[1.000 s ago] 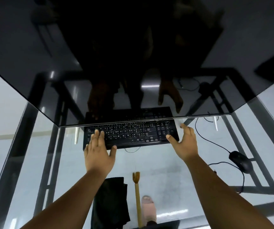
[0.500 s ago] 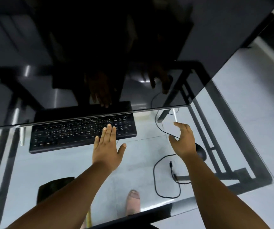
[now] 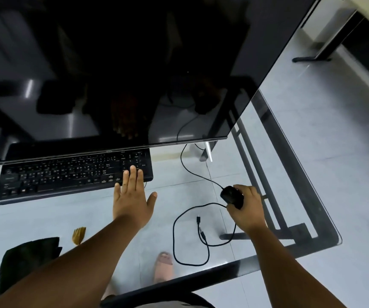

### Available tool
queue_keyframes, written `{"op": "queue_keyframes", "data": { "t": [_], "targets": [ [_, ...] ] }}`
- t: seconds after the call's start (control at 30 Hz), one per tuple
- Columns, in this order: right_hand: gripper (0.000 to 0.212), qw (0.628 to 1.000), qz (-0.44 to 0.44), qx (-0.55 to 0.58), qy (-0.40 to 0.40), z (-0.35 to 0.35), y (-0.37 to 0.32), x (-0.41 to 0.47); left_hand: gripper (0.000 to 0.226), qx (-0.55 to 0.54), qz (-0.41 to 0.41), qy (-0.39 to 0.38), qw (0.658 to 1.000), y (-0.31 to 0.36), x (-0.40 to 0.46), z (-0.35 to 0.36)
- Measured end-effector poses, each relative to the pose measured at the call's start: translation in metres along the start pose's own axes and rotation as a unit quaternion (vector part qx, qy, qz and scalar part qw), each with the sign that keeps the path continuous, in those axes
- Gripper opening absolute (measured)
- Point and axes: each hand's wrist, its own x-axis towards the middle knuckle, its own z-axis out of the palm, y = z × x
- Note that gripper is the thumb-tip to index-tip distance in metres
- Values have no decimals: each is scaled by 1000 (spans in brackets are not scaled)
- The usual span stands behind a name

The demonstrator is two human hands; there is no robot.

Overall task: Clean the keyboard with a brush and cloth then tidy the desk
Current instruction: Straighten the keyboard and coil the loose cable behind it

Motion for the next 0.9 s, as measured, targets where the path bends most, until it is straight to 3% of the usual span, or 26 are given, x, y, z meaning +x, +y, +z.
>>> {"op": "queue_keyframes", "data": {
  "t": [0.17,0.33,0.9],
  "targets": [
    [46,992,26,117,37,14,-29,18,77,-5,-11,17,1000,-6,11,-4],
    [43,987,38,153,39,37,-73,49,78,-4,-24,21,999,-14,21,-9],
    [46,994,62,61,66,71,-122,88,80,-18,-31,5,999,-36,23,-14]
  ]
}}
